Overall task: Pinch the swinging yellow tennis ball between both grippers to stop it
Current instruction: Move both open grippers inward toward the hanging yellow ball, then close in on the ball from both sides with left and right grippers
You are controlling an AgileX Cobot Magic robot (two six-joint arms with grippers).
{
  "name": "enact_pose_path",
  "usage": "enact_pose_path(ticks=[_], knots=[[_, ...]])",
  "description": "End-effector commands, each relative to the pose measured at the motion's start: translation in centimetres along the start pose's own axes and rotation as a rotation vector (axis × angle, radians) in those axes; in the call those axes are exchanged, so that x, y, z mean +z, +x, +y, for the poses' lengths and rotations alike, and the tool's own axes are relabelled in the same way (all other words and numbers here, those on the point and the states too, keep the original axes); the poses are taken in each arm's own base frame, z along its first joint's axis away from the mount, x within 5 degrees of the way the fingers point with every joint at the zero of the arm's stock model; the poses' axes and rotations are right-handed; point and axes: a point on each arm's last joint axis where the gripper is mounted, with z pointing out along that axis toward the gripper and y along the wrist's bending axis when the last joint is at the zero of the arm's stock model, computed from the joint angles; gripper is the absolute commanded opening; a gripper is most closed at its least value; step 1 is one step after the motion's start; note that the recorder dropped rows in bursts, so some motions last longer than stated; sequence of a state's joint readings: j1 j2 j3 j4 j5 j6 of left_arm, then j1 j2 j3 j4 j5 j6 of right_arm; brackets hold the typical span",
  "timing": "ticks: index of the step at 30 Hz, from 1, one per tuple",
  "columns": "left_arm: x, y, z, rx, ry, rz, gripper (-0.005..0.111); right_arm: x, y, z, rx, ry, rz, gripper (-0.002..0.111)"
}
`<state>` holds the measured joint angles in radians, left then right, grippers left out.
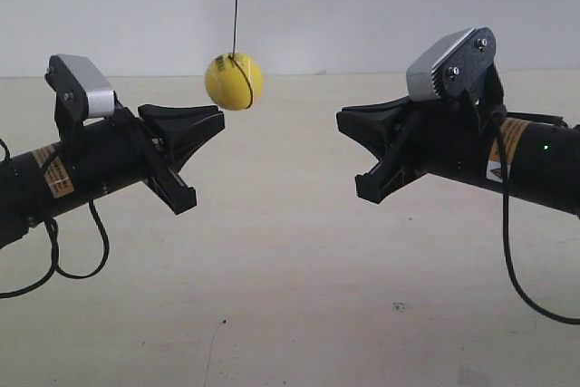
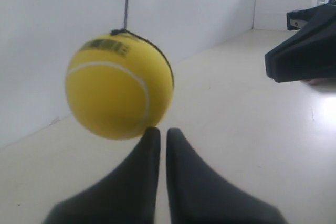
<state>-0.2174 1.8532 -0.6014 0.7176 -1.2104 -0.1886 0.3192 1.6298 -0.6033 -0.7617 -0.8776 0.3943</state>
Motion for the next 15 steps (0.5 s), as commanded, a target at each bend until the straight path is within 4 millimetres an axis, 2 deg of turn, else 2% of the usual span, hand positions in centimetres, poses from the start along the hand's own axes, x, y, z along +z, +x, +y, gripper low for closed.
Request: enact_pose_path(ticks=[1,15], knots=[[0.16,-0.07,-0.08,0.006,0.01,-0.011,0.005,0.11,-0.38,0.15,-0.017,-0.019,-0.028,0.0],[0.16,-0.07,-0.08,0.006,0.01,-0.011,0.005,0.11,-0.41,0.15,-0.025,-0.019,-0.032,0.0]])
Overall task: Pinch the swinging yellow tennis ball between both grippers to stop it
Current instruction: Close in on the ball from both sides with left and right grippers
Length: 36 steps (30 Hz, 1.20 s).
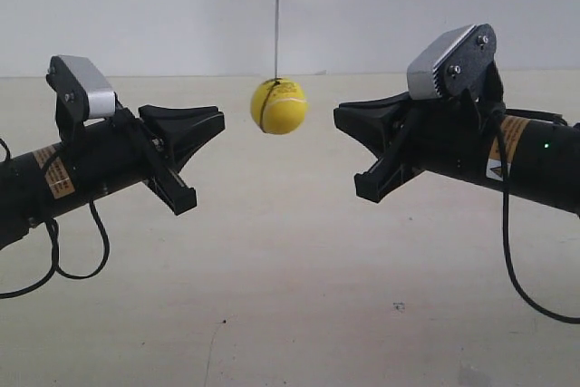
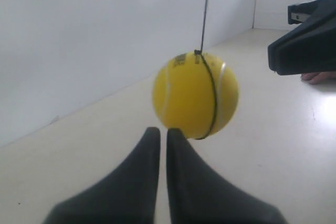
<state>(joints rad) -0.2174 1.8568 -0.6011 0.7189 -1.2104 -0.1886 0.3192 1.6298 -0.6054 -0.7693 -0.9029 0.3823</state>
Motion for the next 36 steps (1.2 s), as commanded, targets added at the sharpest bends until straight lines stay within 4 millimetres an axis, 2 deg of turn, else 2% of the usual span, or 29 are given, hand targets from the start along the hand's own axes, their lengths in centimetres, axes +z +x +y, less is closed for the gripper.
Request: enact_pose_path(ticks=[1,14,36], knots=[[0.2,-0.2,-0.1,0.008,0.009,-0.014,0.005,0.1,-0.2,0.0,-0.006,-0.004,-0.009,0.0],[0.1,-0.1,-0.6,0.029,0.067,-0.003,0.005,1.4,-0.6,1.8,-0.052,-0.055,0.035,0.0],[0.2,-0.2,-0.7,0.027,0.089,-0.003,0.005,1.4,-0.6,1.8,-0.053,-0.054,0.034,0.0]])
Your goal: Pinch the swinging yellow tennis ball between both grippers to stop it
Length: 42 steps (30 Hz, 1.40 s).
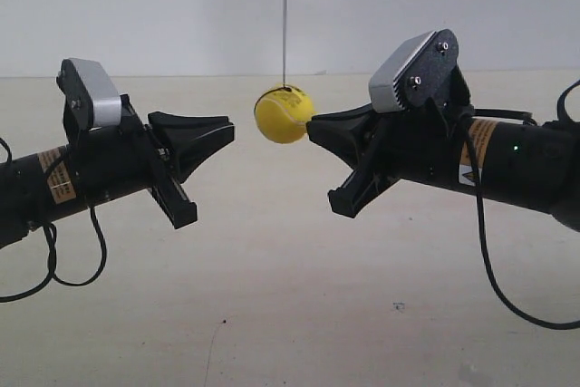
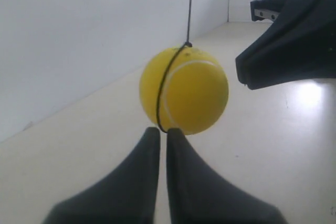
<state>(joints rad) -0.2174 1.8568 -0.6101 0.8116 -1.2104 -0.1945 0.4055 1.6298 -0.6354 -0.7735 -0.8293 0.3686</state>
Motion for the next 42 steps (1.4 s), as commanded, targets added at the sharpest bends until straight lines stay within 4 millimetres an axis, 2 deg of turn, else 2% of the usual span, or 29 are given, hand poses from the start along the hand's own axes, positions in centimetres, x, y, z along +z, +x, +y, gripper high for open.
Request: enact_pose_path(ticks=[1,12,22,42], knots=[[0.1,-0.2,-0.1,-0.005,0.004,-0.013,0.005,0.1,-0.1,-0.1,-0.005,0.002,-0.005,0.0],[0.1,-0.1,-0.1,-0.025,0.012,-0.011,0.005,0.1,-0.1,0.0,-0.003,0.0,-0.004,0.0],[0.8,-0.7,-0.8,-0.008,0.188,0.0,0.005,0.4,-0.1,0.8,0.0,-0.038,0.007,0.0],[0.8,-0.6,-1.2,0.013,0.237,0.012,0.005,0.3,0.5,0.6,-0.019,-0.023,0.084,0.0]])
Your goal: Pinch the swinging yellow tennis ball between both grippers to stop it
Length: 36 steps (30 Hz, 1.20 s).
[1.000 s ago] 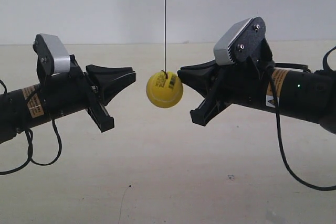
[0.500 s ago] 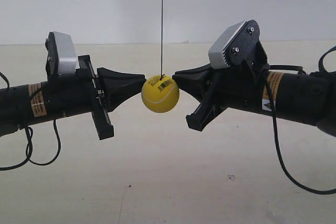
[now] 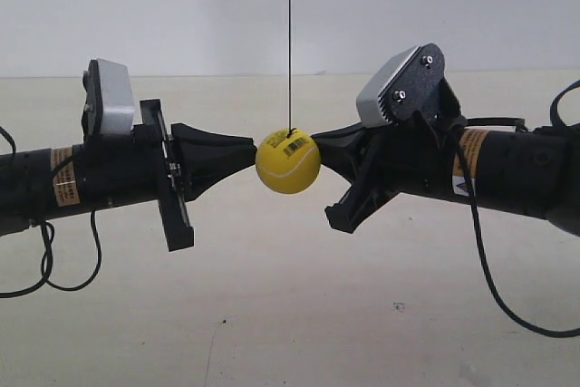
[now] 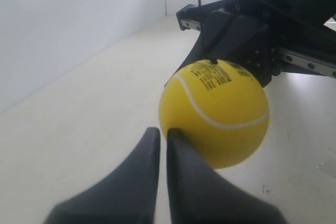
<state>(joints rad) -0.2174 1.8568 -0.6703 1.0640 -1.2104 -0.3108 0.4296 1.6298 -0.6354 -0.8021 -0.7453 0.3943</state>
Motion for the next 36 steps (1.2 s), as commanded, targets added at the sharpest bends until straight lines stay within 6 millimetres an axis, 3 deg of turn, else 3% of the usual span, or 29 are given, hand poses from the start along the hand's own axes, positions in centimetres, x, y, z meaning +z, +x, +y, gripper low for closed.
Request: enact_pose_path(ticks=[1,15,23,36], knots=[[0.1,-0.1,-0.1,-0.005,0.016,-0.009,0.005,0.0,-0.1,0.1,-0.019,-0.011,0.001,0.0],[0.1,-0.1,-0.1,-0.005,0.014,-0.008,0.005,-0.1,-0.3,0.1,-0.022,-0.01,-0.003,0.0],[0.1,-0.1,-0.1,-0.005,0.014,-0.008,0.005,-1.2,-2.1,0.8,-0.008,-0.062,-0.05,0.0],[0.0,-0.1,-0.1,-0.018,0.018,-0.006,0.005,-1.2,-1.7,0.9,-0.002,-0.064,-0.007,0.0]])
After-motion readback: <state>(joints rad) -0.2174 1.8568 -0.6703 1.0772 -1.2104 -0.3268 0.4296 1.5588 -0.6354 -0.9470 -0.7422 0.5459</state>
